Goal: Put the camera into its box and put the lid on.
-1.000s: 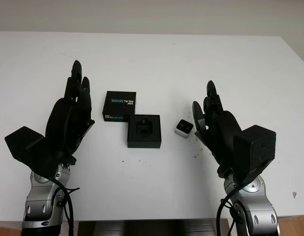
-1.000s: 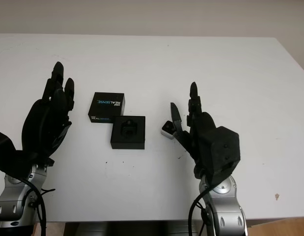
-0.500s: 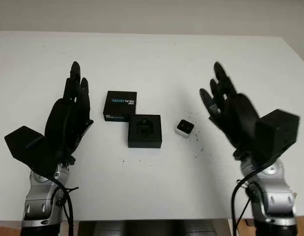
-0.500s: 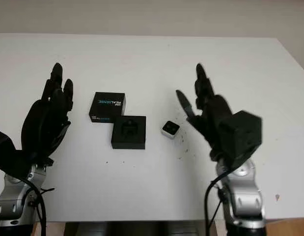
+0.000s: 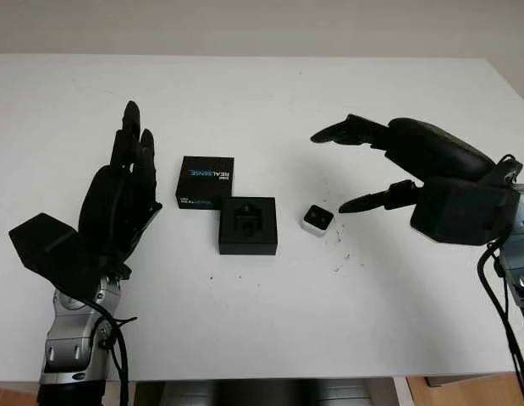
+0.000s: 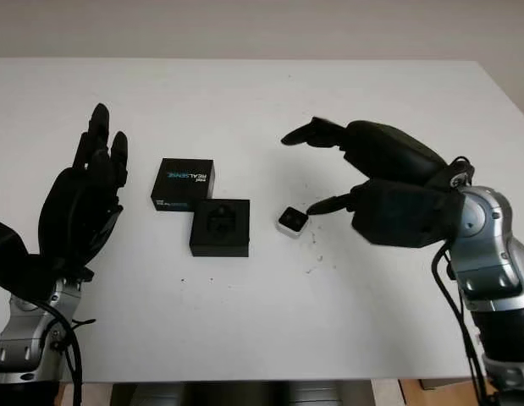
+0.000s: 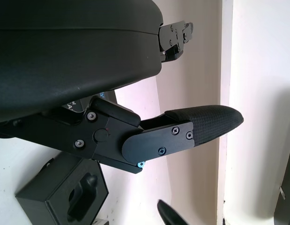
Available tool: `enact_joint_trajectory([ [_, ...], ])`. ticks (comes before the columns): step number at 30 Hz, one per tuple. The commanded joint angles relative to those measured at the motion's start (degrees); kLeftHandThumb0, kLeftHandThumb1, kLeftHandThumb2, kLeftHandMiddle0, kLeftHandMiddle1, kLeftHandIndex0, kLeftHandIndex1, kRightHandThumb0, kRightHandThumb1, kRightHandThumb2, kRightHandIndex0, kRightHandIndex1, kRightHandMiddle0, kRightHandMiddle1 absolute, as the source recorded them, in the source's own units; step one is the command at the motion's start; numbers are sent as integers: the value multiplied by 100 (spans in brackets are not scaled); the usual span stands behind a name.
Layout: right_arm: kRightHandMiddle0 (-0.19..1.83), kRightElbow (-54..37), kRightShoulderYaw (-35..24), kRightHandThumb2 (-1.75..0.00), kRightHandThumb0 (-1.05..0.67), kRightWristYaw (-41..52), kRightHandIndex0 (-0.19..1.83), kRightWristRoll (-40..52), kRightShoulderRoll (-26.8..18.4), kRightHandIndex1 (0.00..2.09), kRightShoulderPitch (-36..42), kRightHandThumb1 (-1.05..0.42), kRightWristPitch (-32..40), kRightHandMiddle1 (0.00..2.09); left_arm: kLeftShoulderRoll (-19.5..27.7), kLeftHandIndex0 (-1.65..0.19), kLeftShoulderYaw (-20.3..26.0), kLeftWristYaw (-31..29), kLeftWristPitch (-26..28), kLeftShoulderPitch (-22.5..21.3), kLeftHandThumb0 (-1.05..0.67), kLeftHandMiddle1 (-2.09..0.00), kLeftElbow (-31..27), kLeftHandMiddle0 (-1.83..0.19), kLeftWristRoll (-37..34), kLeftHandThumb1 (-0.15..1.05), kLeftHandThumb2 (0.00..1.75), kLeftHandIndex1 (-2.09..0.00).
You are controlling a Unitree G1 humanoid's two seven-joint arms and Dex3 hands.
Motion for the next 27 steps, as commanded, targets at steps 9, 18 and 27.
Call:
enact_joint_trajectory([
  [9, 52, 955, 498, -5, -25, -616, 52, -919, -259, 13, -385, -74, -1987, 17, 67, 19, 18, -17, -8, -3, -83, 0, -99, 19, 22, 105, 68, 0],
  [18, 56, 1696, 586, -6, -28, -1434, 55, -1253, -131, 14, -472, -79, -2911, 19, 50, 19, 11, 12, 30, -33, -84, 0, -83, 19, 1, 105, 67, 0],
  [27, 54, 2231, 805, -7, -31, -1736, 57, -1460, 12, 17, -645, -84, -3149, 23, 86, 19, -6, -1, 67, -44, -85, 0, -102, 19, 28, 105, 67, 0],
])
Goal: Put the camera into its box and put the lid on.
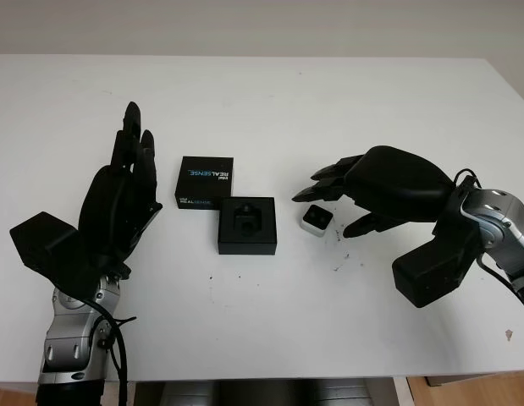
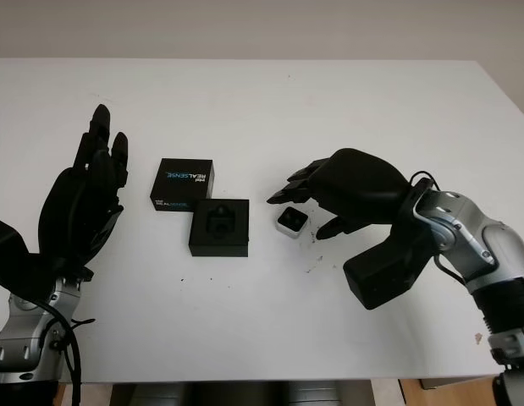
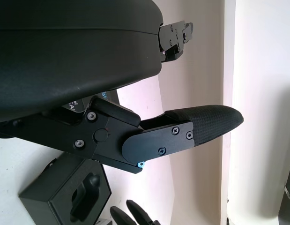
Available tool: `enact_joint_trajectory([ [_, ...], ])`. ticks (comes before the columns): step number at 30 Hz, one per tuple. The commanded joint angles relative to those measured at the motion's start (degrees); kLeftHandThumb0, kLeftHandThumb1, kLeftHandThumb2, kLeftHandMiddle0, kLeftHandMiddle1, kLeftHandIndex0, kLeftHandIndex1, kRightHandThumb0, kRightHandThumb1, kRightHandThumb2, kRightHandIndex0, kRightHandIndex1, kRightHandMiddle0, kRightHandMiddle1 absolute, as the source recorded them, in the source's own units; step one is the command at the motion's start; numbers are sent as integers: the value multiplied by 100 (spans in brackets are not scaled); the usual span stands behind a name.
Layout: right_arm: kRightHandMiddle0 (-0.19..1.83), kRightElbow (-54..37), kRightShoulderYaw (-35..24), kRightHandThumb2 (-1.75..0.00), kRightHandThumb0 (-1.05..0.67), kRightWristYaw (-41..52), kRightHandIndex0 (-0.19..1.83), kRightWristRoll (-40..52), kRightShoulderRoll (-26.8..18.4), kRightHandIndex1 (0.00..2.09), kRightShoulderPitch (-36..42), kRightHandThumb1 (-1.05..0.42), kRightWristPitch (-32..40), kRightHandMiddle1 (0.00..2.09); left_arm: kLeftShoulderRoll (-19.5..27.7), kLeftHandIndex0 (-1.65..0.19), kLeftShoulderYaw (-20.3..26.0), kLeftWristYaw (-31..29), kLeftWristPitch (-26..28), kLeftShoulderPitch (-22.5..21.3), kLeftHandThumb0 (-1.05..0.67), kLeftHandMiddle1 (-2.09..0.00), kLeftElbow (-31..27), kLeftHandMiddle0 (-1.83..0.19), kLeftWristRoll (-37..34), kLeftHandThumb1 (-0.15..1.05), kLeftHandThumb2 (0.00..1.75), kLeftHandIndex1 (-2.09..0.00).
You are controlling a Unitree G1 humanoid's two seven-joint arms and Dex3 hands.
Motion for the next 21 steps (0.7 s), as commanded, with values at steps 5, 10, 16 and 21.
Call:
enact_joint_trajectory([
  [5, 51, 196, 75, -6, -31, -126, 56, 9, 99, 19, -128, -86, -70, 25, 59, 19, 14, -27, 8, -72, -85, 0, -72, 19, -4, 105, 67, 0],
  [10, 35, 487, 177, -5, -34, -455, 39, -187, 123, 56, -214, -86, -263, 61, 60, 19, 21, -18, 33, -85, -85, 0, -93, 19, -11, 105, 67, 0],
  [16, 25, 593, 241, -5, -34, -538, 25, -282, 155, 84, -251, -86, -247, 81, 72, 19, 14, -27, 40, -56, -85, 0, -123, 19, -4, 105, 67, 0],
  [21, 28, 741, 347, -6, -33, -717, 28, -396, 162, 88, -344, -87, -348, 84, 86, 19, 22, -51, 35, -34, -84, 0, -125, 19, -24, 105, 67, 0],
])
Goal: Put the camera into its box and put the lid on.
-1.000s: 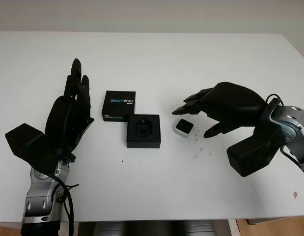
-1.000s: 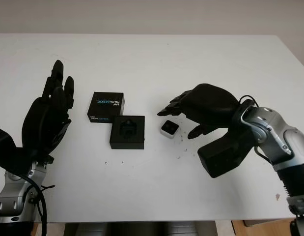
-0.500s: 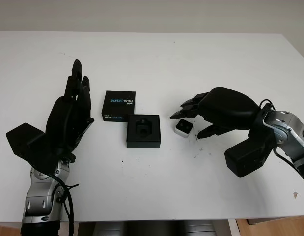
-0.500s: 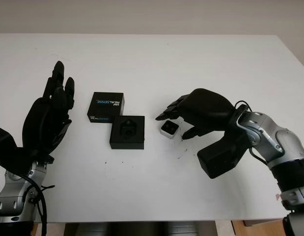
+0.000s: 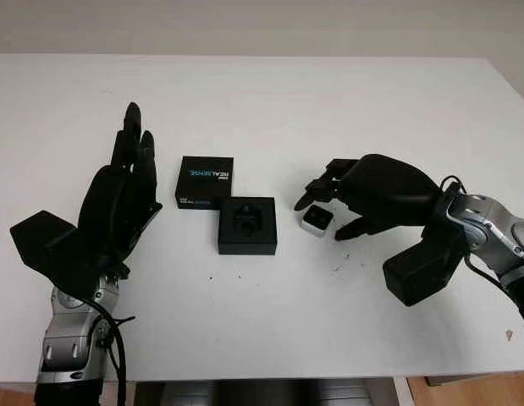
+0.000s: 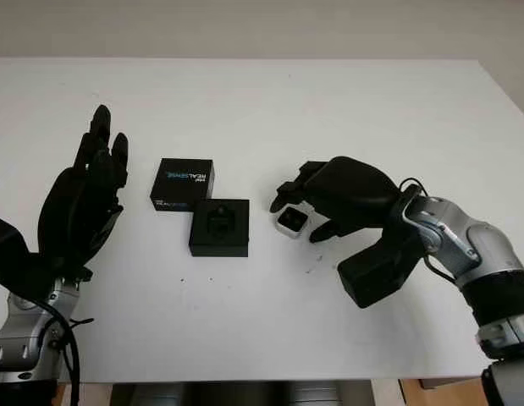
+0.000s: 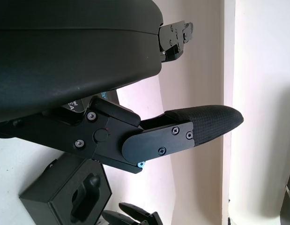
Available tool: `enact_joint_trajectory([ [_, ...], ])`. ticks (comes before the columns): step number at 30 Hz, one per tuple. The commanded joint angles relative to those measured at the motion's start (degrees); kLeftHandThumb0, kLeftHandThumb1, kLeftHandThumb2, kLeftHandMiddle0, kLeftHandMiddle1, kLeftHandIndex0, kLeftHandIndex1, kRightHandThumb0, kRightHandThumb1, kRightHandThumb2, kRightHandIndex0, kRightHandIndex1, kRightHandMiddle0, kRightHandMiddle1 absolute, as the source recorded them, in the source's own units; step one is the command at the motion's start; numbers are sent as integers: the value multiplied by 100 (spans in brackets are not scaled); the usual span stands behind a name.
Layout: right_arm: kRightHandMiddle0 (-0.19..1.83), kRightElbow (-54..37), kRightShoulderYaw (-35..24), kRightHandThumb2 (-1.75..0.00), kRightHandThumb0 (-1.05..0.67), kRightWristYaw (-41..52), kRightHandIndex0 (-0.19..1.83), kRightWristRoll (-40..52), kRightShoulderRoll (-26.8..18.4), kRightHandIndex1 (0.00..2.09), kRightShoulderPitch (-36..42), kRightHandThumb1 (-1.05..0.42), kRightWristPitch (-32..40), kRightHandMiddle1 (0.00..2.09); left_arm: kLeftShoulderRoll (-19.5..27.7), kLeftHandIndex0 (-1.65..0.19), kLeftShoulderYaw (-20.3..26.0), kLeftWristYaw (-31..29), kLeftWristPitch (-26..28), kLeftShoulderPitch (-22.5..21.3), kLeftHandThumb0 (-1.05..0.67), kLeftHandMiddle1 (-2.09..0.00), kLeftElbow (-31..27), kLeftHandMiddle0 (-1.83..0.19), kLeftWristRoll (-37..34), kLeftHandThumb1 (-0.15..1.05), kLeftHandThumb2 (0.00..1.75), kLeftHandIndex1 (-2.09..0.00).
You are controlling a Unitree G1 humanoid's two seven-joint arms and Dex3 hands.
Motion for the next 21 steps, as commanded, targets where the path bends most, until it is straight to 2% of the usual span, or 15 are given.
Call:
enact_joint_trajectory([
  [1, 29, 79, 57, -5, -32, -123, 29, -60, 29, 89, -116, -86, -90, 85, 41, 19, 21, -42, -25, -22, -84, 0, -83, 19, -30, 105, 67, 0],
  [21, 40, 441, 316, -6, -31, -406, 38, -356, 99, 98, -314, -91, 28, 97, 14, 19, 43, -28, -61, 5, -84, 0, -69, 19, -46, 105, 66, 0],
])
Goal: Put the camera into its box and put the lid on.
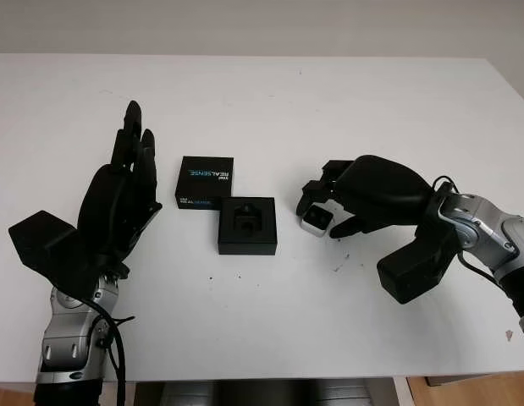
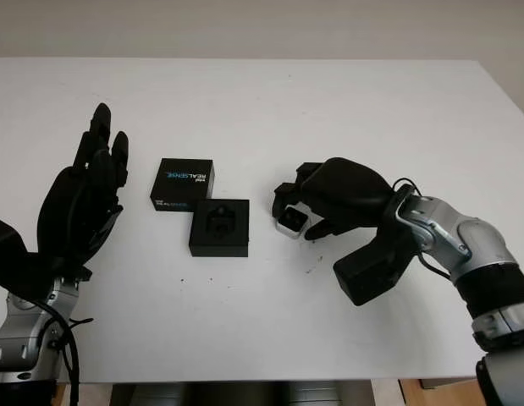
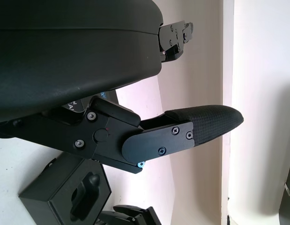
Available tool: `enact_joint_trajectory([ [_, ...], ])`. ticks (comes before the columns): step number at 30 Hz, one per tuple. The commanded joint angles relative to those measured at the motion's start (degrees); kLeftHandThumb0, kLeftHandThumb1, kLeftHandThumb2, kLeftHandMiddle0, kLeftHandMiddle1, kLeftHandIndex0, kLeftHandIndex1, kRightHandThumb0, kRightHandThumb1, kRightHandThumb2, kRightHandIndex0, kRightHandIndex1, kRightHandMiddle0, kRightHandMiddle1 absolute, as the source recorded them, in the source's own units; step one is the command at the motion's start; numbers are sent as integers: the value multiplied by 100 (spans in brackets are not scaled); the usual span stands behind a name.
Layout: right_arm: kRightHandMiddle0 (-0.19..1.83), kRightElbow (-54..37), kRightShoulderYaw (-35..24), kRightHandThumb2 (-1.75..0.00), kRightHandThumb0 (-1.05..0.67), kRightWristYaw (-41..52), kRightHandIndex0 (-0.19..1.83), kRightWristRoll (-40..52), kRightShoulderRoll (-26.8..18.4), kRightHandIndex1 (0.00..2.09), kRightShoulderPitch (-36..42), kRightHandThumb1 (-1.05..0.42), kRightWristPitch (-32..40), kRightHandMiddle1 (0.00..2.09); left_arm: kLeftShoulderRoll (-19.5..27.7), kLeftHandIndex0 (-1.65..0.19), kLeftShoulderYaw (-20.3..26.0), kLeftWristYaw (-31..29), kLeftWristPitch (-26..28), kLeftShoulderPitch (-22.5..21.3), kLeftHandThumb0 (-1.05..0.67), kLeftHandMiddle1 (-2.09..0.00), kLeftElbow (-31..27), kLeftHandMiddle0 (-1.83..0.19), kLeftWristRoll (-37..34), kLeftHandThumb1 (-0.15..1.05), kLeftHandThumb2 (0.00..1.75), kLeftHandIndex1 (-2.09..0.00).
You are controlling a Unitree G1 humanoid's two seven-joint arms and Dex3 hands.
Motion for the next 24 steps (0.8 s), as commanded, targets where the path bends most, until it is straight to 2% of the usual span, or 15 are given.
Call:
enact_joint_trajectory([
  [1, 40, 66, 63, -6, -32, 16, 38, -36, 47, 98, -84, -91, 61, 98, 16, 19, 42, -24, -57, 5, -84, 0, -61, 19, -34, 105, 66, 0],
  [5, 41, 120, 111, -6, -33, 7, 38, -23, 56, 101, -113, -93, 62, 101, 13, 19, 42, -15, -68, 22, -84, 0, -68, 19, -24, 105, 66, 0],
  [8, 45, 165, 130, -6, -33, -61, 40, -16, 55, 107, -123, -95, 25, 112, 2, 19, 46, -4, -53, 29, -84, 0, -79, 19, -43, 105, 66, 0],
  [12, 46, 224, 83, -5, -33, -76, 38, 100, 85, 129, -105, -96, 78, 128, 12, 19, 45, 11, -18, 33, -84, 0, -95, 19, -41, 105, 66, 0],
  [15, 43, 217, 45, -6, -35, -21, 32, 155, 82, 134, -97, -96, 219, 133, -9, 19, 38, 33, -17, 28, -84, 0, -107, 19, -43, 105, 65, 0],
  [18, 38, 258, -34, -6, -36, 131, 21, 401, 87, 107, -79, -99, 354, 138, 5, 19, 30, 10, -33, 23, -84, 0, -89, 19, -46, 105, 65, 0],
  [19, 37, 269, -74, -6, -37, 216, 22, 527, 97, 90, -63, -99, 423, 138, 9, 19, 30, -3, -40, 18, -84, 0, -78, 19, -51, 105, 65, 0],
  [20, 34, 250, -128, -5, -38, 340, 25, 680, 119, 64, -30, -101, 554, 140, 3, 19, 29, 2, -33, 23, -84, 0, -84, 19, -52, 105, 65, 0],
  [22, 33, 191, -269, -5, -39, 606, 31, 1053, 203, 34, 58, -101, 850, 140, -6, 19, 25, 10, -26, 31, -84, 0, -94, 19, -50, 105, 65, 0],
  [24, 33, 128, -399, -5, -39, 839, 32, 1410, 300, 23, 146, -102, 1129, 142, -15, 19, 22, 14, -12, 47, -84, 0, -114, 19, -62, 105, 65, 0],
])
